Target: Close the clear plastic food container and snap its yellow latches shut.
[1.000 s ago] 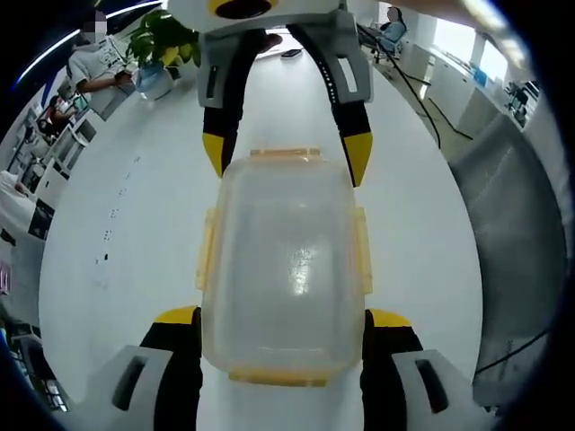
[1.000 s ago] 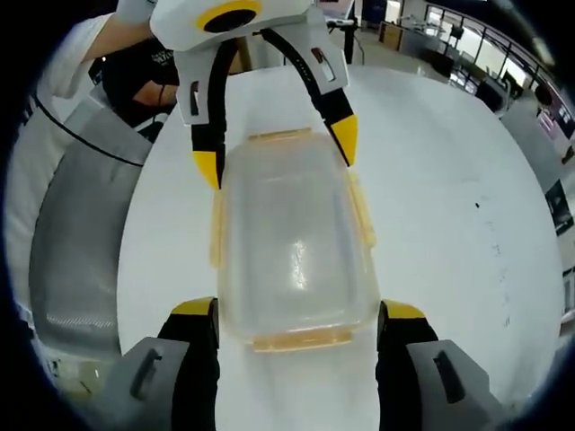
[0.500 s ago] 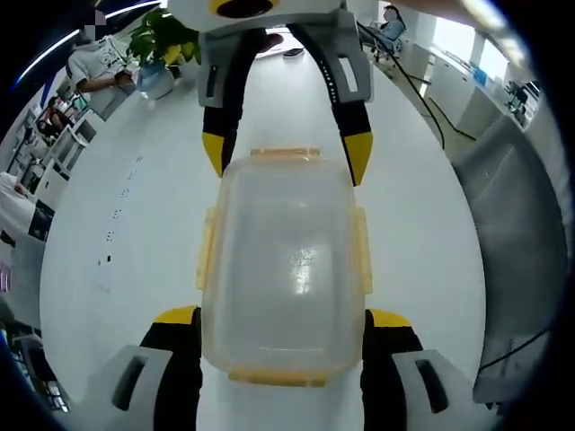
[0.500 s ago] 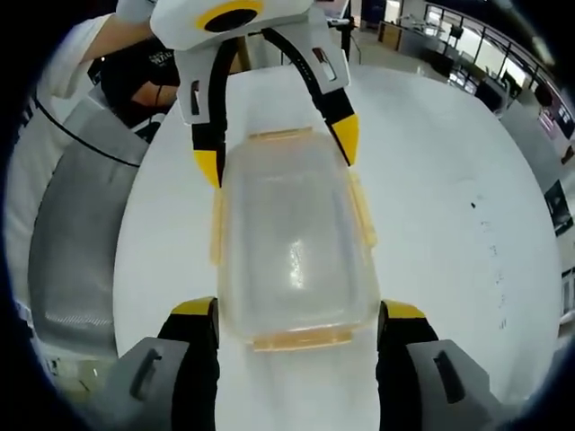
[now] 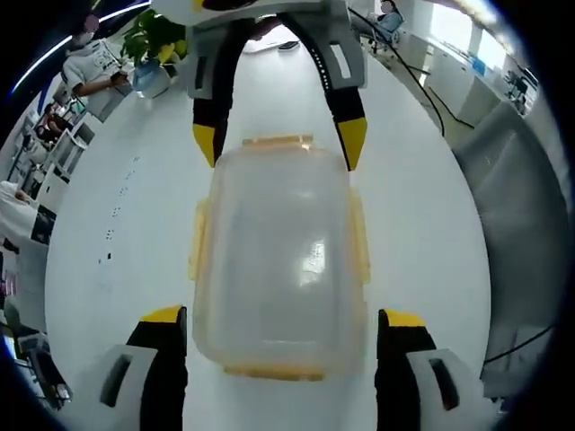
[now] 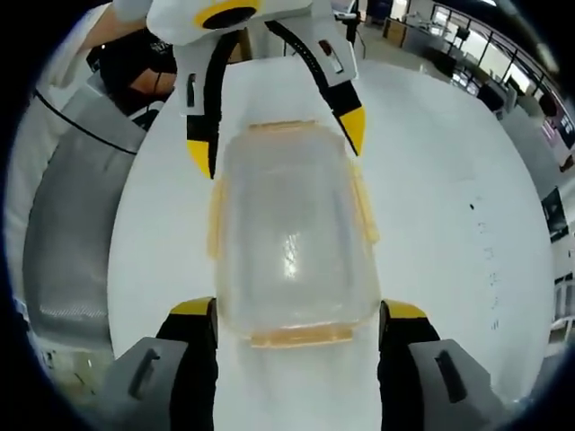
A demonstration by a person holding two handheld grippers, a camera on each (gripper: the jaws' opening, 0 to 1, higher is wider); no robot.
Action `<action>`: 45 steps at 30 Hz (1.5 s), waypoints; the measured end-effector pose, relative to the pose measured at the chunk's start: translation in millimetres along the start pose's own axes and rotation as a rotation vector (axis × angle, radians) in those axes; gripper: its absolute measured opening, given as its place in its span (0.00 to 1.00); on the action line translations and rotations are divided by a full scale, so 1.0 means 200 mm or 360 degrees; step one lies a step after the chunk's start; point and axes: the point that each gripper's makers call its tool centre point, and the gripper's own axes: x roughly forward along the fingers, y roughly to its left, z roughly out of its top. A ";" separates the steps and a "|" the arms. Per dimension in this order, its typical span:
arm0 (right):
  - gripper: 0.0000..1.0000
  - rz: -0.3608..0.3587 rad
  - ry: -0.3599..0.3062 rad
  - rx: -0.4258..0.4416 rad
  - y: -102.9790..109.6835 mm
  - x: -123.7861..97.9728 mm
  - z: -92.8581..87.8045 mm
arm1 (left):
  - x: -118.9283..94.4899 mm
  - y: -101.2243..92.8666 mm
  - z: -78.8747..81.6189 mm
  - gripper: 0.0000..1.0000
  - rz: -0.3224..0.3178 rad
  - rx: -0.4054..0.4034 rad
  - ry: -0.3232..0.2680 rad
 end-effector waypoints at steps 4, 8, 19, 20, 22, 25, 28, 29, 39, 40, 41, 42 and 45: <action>0.78 -0.0057 0.0034 -0.0004 -0.03 -0.01 -0.02 | -0.02 0.00 -0.01 0.90 0.0016 -0.0032 -0.0023; 0.92 -0.0060 0.0018 0.0019 -0.02 -0.02 0.00 | -0.06 0.01 -0.01 0.94 0.0043 -0.0046 -0.0051; 1.00 -0.0120 -0.0004 0.0045 0.01 -0.10 0.02 | -0.14 0.00 -0.01 0.99 0.0099 -0.0138 -0.0101; 1.00 -0.0119 -0.0002 0.0050 0.02 -0.11 0.02 | -0.14 0.00 -0.01 0.99 0.0104 -0.0139 -0.0106; 0.98 -0.0113 -0.0002 0.0064 0.04 -0.12 0.01 | -0.16 -0.02 -0.02 0.99 0.0111 -0.0147 -0.0102; 0.95 -0.0139 -0.0005 0.0059 0.05 -0.14 0.01 | -0.18 -0.03 -0.03 0.99 0.0134 -0.0172 -0.0106; 0.96 -0.0156 -0.0033 0.0084 0.07 -0.16 0.03 | -0.22 -0.04 -0.04 0.99 0.0157 -0.0218 -0.0132; 0.97 -0.0158 -0.0039 0.0086 0.07 -0.17 0.03 | -0.23 -0.05 -0.04 0.99 0.0157 -0.0229 -0.0135; 0.96 -0.0281 -0.0154 0.0137 0.14 -0.26 0.07 | -0.42 -0.08 0.00 0.99 0.0347 -0.0423 -0.0385; 0.95 -0.0291 -0.0160 0.0146 0.15 -0.27 0.07 | -0.44 -0.08 0.00 0.99 0.0370 -0.0439 -0.0396; 0.95 -0.0311 -0.0169 0.0175 0.16 -0.27 0.07 | -0.45 -0.10 -0.01 0.99 0.0382 -0.0438 -0.0399; 0.94 -0.0324 -0.0191 0.0191 0.16 -0.28 0.07 | -0.46 -0.11 -0.02 0.98 0.0393 -0.0445 -0.0407; 0.93 -0.0368 -0.0268 0.0223 0.19 -0.31 0.08 | -0.48 -0.16 -0.06 0.97 0.0428 -0.0466 -0.0399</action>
